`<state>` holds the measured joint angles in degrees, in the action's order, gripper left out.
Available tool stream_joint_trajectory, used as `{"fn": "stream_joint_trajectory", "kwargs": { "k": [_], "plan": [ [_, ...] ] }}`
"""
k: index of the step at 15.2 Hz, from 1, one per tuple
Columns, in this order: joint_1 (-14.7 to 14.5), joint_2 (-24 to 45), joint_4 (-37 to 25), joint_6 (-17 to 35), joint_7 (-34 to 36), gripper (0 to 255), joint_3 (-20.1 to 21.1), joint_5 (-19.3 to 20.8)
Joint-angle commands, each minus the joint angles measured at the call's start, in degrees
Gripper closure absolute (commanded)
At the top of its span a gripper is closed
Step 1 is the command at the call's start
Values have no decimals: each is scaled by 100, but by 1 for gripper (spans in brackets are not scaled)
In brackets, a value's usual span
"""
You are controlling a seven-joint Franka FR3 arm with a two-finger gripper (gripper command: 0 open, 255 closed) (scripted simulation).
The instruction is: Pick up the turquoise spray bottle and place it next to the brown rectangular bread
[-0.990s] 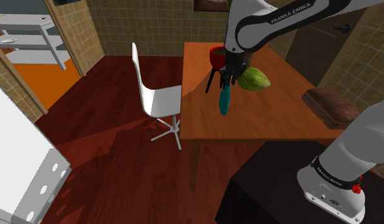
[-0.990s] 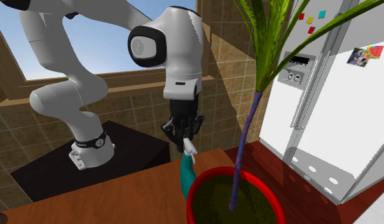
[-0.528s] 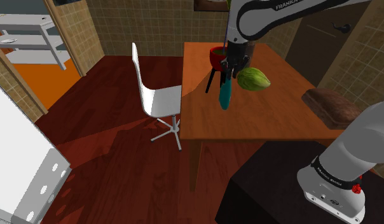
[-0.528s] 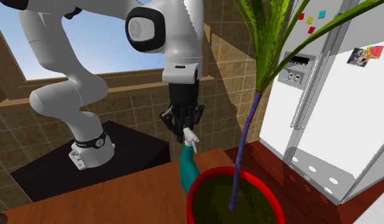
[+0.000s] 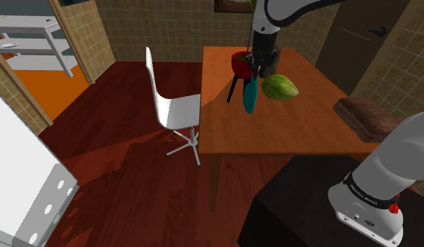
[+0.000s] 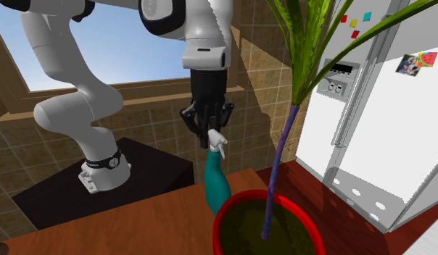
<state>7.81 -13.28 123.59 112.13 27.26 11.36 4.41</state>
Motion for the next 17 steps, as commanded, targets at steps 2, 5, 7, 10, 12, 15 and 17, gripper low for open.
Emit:
{"fn": "stream_joint_trajectory", "kwargs": {
  "k": [2, 5, 7, 10, 12, 15, 17],
  "plan": [
    [-2, -26, -200, -226, -21, 255, -1, -12],
    [-1, -51, -406, -456, -48, 255, -6, -21],
    [0, -62, -550, -609, -64, 255, -9, -26],
    [2, -68, -775, -838, -87, 255, -13, -31],
    [3, -65, -931, -991, -101, 255, -15, -33],
    [6, -52, -1175, -1222, -121, 255, -16, -33],
    [8, -37, -1344, -1376, -134, 255, -17, -32]
  ]
}}
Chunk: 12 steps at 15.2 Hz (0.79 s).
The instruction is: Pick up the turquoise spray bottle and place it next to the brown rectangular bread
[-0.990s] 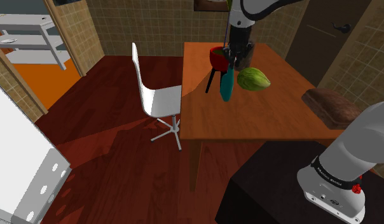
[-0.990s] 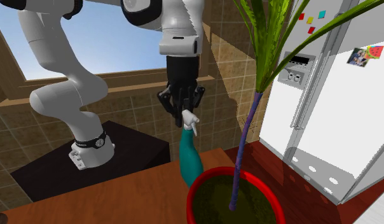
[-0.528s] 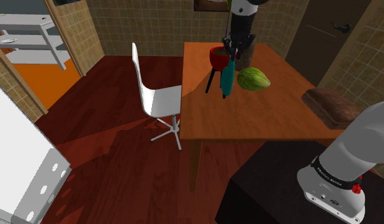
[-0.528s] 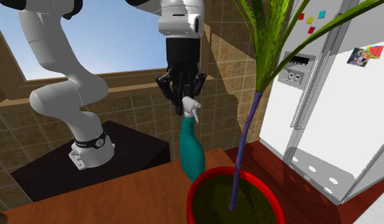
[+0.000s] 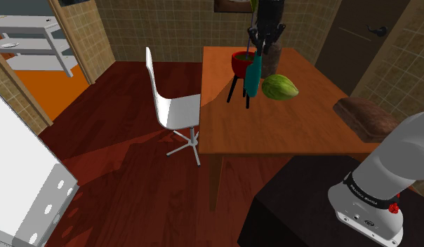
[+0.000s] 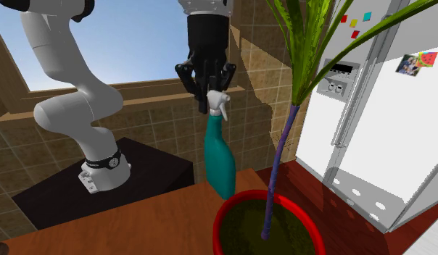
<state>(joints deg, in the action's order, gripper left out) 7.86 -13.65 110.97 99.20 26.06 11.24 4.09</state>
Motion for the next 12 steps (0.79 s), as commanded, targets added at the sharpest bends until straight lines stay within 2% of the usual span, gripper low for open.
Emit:
{"fn": "stream_joint_trajectory", "kwargs": {
  "k": [1, 12],
  "plan": [
    [4, 9, -168, -160, -19, 255, -4, 1],
    [15, 202, -1226, -1026, -73, 255, 9, 32]
  ]
}}
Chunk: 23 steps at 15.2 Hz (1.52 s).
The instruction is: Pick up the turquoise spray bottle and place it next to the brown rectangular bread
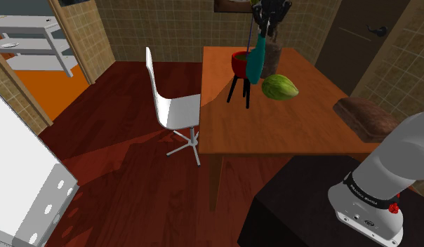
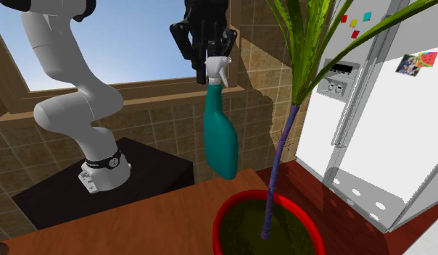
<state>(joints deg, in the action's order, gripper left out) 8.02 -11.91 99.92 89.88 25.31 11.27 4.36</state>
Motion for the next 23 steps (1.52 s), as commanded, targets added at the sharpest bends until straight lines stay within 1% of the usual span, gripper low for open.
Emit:
{"fn": "stream_joint_trajectory", "kwargs": {
  "k": [1, 14, 18, 23],
  "plan": [
    [-1, 55, -228, -175, -2, 255, 9, 9],
    [-7, 538, -1791, -1267, -32, 255, 68, 112],
    [154, -268, -928, -1153, -485, 255, -238, 4],
    [296, -1133, -100, -1136, -1049, 255, -646, 14]
  ]
}}
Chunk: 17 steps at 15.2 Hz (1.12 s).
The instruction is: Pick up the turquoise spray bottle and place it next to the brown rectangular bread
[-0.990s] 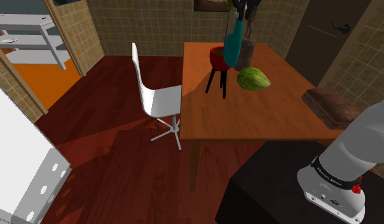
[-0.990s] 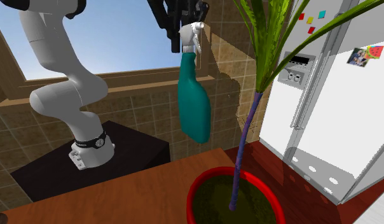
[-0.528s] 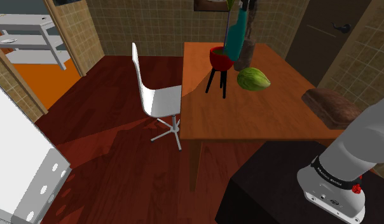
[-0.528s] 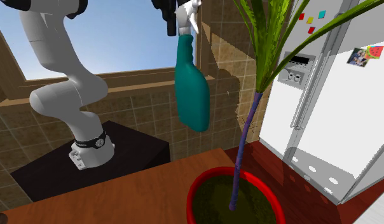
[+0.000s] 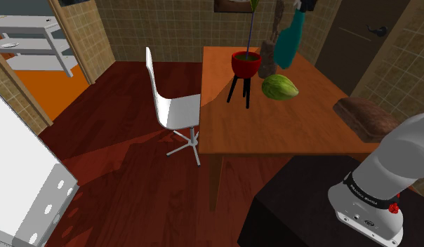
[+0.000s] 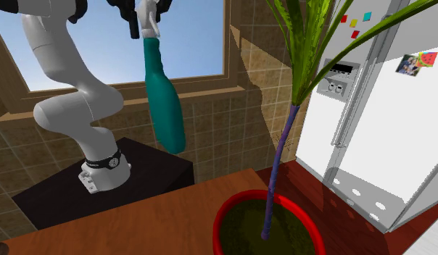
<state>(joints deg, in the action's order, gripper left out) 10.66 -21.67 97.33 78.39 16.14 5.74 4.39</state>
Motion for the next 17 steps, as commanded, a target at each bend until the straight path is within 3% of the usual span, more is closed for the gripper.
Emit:
{"fn": "stream_joint_trajectory", "kwargs": {
  "k": [1, 9, 17],
  "plan": [
    [55, -315, 298, 4, -244, 255, -179, 30],
    [245, -1408, 1131, -163, -1153, 255, -885, 342],
    [444, -2208, 1525, -415, -2113, 255, -1649, 878]
  ]
}}
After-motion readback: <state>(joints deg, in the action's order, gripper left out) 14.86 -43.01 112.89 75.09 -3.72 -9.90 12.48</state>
